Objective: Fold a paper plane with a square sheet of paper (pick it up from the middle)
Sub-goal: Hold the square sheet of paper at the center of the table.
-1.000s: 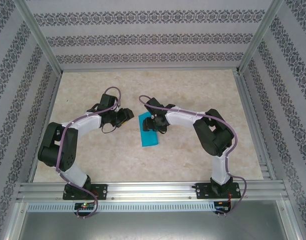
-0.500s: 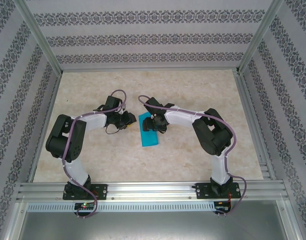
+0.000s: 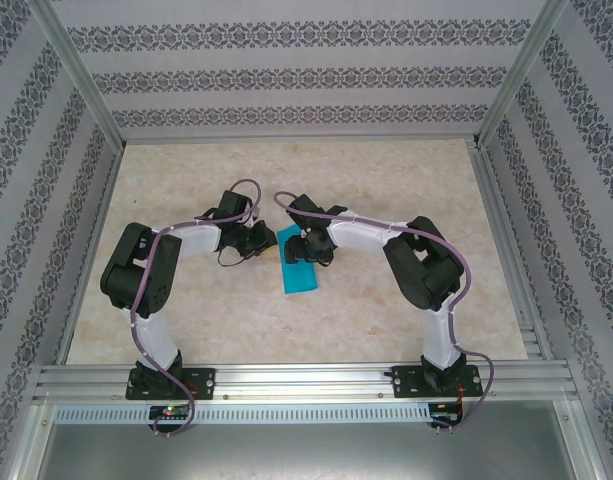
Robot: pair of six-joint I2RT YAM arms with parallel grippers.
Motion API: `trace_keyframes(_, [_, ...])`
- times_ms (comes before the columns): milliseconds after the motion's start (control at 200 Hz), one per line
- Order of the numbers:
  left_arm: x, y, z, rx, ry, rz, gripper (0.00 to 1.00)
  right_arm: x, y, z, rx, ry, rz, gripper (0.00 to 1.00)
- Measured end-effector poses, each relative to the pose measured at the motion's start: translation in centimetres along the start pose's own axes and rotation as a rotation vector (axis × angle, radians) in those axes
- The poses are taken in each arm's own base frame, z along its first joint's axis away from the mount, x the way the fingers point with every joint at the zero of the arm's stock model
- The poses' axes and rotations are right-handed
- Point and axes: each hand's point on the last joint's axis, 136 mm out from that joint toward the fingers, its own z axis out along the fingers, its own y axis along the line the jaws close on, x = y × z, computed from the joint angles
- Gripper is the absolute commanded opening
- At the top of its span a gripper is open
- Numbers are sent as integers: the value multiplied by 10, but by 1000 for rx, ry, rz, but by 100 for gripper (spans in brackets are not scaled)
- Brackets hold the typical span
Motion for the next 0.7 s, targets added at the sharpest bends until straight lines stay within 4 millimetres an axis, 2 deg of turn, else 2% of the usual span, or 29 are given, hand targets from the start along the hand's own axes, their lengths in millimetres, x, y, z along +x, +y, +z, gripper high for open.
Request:
trace_keyframes(360, [0, 0, 0, 0, 0, 0, 11, 0, -2, 1, 12, 7, 13, 65])
trace_keyframes(699, [-2, 1, 0, -9, -10, 0, 10, 1, -3, 2, 22, 19, 23, 67])
